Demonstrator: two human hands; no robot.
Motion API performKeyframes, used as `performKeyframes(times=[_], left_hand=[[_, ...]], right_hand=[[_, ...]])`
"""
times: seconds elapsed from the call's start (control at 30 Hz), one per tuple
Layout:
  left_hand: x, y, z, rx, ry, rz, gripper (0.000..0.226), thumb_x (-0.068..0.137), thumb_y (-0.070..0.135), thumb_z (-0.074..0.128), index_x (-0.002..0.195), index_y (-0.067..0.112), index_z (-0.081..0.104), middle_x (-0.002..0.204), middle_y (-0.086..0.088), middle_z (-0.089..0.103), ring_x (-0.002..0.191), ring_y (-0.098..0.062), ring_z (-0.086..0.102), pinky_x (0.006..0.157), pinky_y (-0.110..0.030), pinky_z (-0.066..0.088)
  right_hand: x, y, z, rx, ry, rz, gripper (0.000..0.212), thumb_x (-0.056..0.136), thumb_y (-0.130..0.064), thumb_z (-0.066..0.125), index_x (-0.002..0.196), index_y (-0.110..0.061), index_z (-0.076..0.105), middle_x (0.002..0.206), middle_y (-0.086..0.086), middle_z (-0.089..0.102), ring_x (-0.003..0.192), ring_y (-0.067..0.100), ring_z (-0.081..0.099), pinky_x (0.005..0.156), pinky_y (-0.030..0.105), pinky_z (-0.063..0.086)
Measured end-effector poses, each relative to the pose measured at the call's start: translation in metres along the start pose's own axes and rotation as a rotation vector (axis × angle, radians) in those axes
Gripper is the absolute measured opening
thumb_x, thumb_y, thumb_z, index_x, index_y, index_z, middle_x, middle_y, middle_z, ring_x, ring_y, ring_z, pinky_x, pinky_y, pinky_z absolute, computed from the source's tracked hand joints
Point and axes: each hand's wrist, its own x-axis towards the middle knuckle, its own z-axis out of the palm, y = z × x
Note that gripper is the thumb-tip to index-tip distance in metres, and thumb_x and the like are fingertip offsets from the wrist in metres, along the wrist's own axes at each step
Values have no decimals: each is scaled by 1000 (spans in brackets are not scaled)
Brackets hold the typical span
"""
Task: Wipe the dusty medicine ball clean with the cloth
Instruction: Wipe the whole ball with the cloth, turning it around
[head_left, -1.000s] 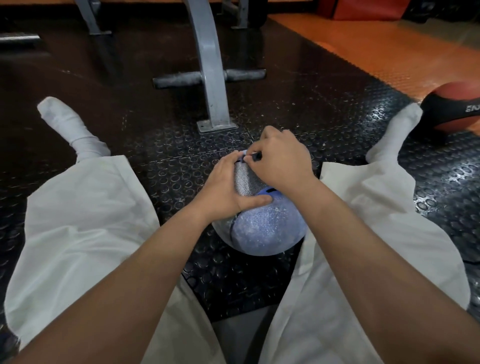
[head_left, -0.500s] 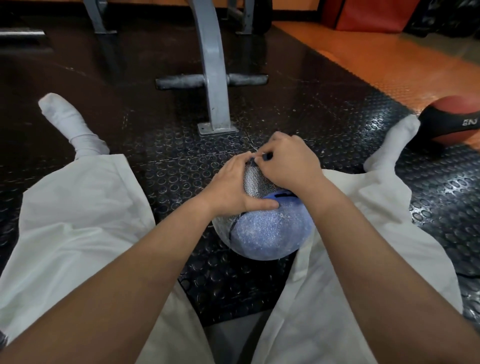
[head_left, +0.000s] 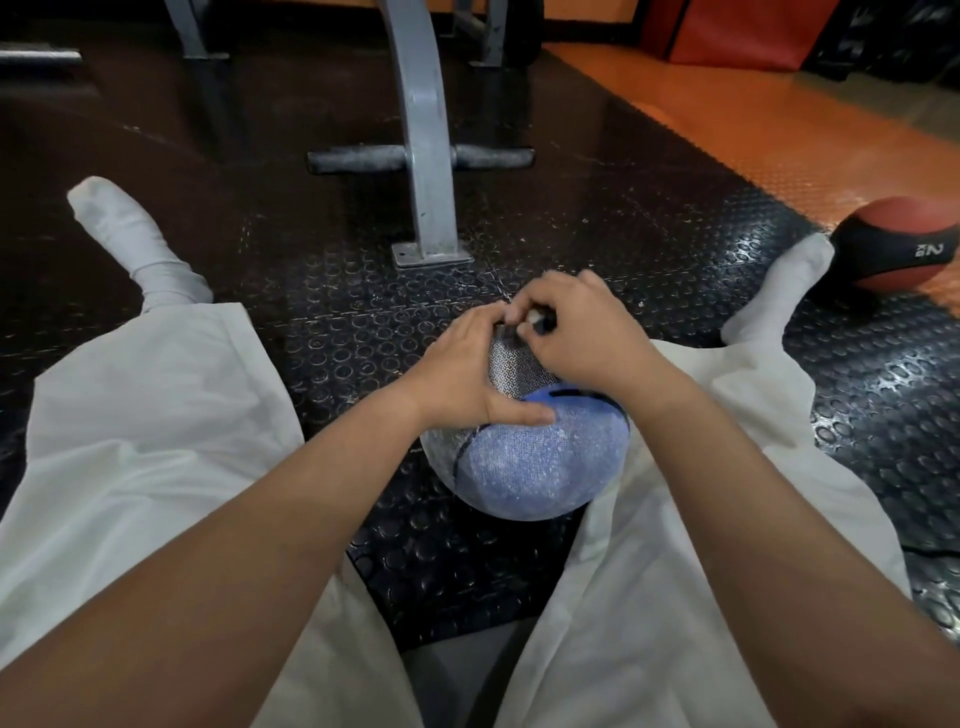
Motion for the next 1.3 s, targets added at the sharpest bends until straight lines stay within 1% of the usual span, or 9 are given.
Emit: performKeyframes(times=[0.17, 0.33, 0.5, 0.63, 0.73, 0.83, 0.93, 1.1, 1.3], left_hand=[[3, -3, -9, -47, -47, -54, 119, 62, 57, 82, 152, 20, 14, 154, 4, 21, 142, -15, 21, 116, -32, 23], [8, -6, -11, -77, -22, -37, 114, 63, 43, 85, 151, 19, 17, 153, 2, 22, 142, -14, 22, 119, -34, 22], [1, -1, 1, 0, 6, 6, 117, 60, 62, 80, 150, 20, 18, 152, 3, 24, 142, -15, 20, 120, -39, 22], [3, -5, -2, -6, -10, -45, 122, 59, 68, 78, 152, 21, 14, 154, 3, 22, 143, -16, 20, 119, -40, 25], [8, -8, -8, -68, -8, -48, 111, 61, 57, 83, 147, 23, 22, 148, 4, 27, 140, -15, 25, 117, -37, 27], [9, -10, -8, -76, -8, -25, 111, 64, 46, 85, 150, 20, 19, 152, 2, 25, 142, -14, 23, 119, -36, 24], [2, -6, -2, -70, 24, 11, 115, 62, 55, 83, 151, 21, 19, 154, 3, 24, 143, -14, 20, 120, -39, 22], [-2, -2, 4, -14, 31, -9, 122, 58, 70, 77, 152, 23, 14, 157, 4, 20, 147, -16, 15, 120, -45, 21], [5, -10, -10, -103, 13, -18, 108, 67, 40, 85, 151, 20, 20, 153, 3, 24, 142, -12, 23, 118, -31, 22]], right_hand=[[15, -5, 2, 7, -64, 18, 25, 84, -13, 57, 75, -36, 65, 101, -9, 62, 96, 22, 48, 95, 46, 40], [-33, -12, 8, 67, -57, -98, 20, 77, -17, 56, 77, -27, 73, 90, -10, 59, 85, 18, 36, 83, 37, 39], [-7, -2, 1, 68, -54, -57, 19, 81, -9, 57, 79, -27, 63, 94, -10, 48, 94, 19, 40, 92, 40, 39], [17, 1, 6, 17, -73, -3, 8, 83, -15, 58, 89, -19, 63, 97, -6, 41, 98, 24, 42, 94, 38, 38], [0, -3, 9, 21, -43, -91, 10, 77, -20, 58, 84, -22, 66, 91, -6, 44, 90, 24, 45, 88, 40, 41], [-26, -5, 8, 72, -66, -147, 14, 73, -24, 53, 77, -24, 66, 84, -15, 40, 87, 19, 40, 80, 30, 38], [-24, 1, 3, 87, -80, -165, 13, 77, -20, 56, 75, -18, 68, 83, -16, 42, 86, 19, 41, 79, 19, 33], [17, 14, 12, 60, 13, -46, 12, 87, -16, 58, 78, -20, 66, 87, -6, 47, 88, 29, 51, 78, 27, 32], [-22, -3, 24, 32, 132, -184, 25, 71, -28, 45, 72, -16, 66, 80, -3, 46, 71, 24, 48, 71, 27, 33]])
